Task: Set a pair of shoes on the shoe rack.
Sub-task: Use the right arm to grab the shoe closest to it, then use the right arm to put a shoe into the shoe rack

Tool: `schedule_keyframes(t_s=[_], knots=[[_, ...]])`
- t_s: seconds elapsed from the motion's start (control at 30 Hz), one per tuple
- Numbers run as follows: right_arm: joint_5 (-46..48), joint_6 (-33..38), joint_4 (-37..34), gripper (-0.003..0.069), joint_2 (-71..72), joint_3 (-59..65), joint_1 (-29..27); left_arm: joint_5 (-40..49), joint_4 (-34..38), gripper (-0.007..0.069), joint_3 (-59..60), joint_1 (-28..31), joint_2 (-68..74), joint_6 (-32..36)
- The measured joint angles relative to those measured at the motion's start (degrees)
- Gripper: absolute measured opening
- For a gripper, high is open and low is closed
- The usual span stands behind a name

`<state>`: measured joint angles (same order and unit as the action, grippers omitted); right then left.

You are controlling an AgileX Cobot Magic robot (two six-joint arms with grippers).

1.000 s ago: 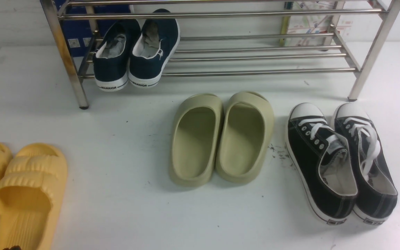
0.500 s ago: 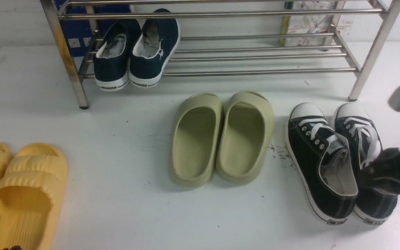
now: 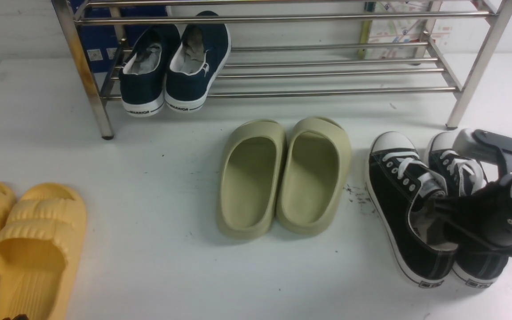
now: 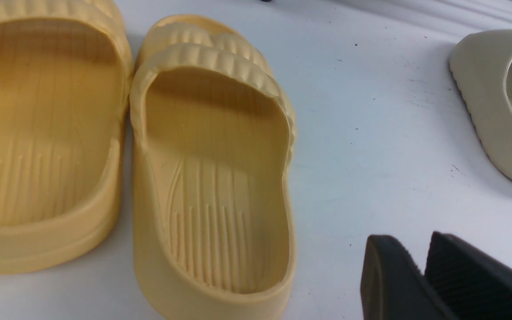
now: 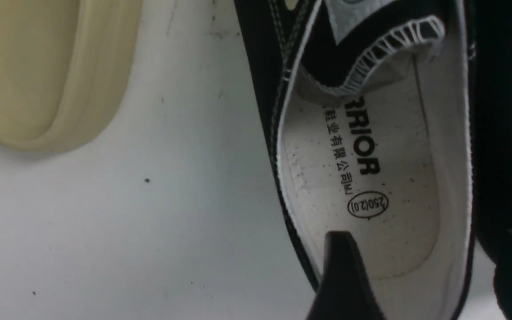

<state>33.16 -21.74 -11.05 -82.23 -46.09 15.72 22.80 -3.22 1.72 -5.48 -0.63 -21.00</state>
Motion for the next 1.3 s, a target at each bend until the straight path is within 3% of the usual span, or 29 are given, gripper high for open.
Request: schedule_keyframes(t_s=[0.2,0.3,0.4,0.6,0.93,1.3], knots=[[-7.0,-0.2,2.6,0.0456,-5.1,-0.1,0.1,0.0,0.0,0.0144,0.0,0.0,0.0,0.0],[-8.2,-0.2,4.1,0.0404,-7.3,-0.4,0.3,0.0,0.0,0.0147,0.0,0.0,0.0,0.0],[-8.2,-0.2,5.3,0.0325,-7.9,-0.5,0.3,0.0,0.0,0.0151,0.0,0.0,0.0,0.0],[-4.6,-0.2,8.6,0.0024,-7.6,-1.9,0.3,0.0,0.0,0.0155,0.0,0.0,0.0,0.0],[1.4,7.1,5.3,0.0015,-3.2,-9.4,0.3,0.0,0.0,0.0165,0.0,0.0,0.0,0.0],[4.5,7.4,4.0,0.0015,-4.0,-18.8,0.3,0.0,0.0,0.0173,0.0,0.0,0.0,0.0]])
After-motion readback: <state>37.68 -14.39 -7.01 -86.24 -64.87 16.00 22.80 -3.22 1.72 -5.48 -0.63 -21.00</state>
